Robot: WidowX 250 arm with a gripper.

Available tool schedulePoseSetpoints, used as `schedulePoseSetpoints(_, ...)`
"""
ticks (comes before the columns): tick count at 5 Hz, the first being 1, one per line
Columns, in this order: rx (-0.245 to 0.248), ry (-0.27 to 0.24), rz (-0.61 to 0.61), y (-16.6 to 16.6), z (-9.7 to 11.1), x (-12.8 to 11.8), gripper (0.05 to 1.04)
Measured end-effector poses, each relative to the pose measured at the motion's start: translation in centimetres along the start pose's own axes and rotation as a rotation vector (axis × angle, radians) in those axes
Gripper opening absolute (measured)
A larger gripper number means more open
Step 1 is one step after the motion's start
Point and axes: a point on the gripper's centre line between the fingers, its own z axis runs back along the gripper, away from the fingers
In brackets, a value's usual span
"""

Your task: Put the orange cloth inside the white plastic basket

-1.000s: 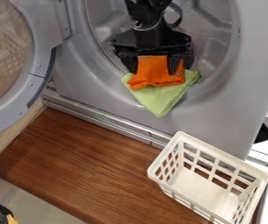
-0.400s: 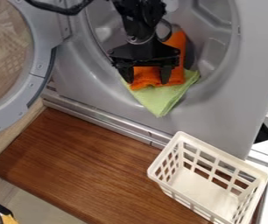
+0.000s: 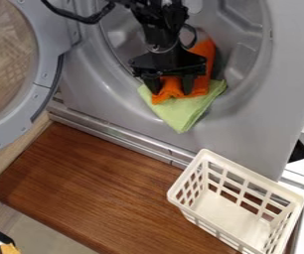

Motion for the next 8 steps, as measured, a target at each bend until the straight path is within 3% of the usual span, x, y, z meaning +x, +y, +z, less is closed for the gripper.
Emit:
schedulePoseSetpoints(1, 0.013, -0.006, -0.005, 0.1, 0.1, 0.1, 0.364)
schedulePoseSetpoints(2, 0.027, 0.012, 0.002, 0.4, 0.1, -0.2, 0.172)
schedulePoseSetpoints(4, 0.032, -0.043, 0.007, 0.4, 2.4, 1.0, 0.103)
schedulePoseSetpoints(6, -0.003, -0.099, -0.001, -1.9, 8.2, 0.2, 0.103)
schedulePoseSetpoints(7, -0.051, -0.1, -0.048, -4.2, 9.8, -3.0, 0.103)
schedulePoseSetpoints(8, -0.07, -0.058, -0.085, -5.7, 9.6, -6.7, 0.103)
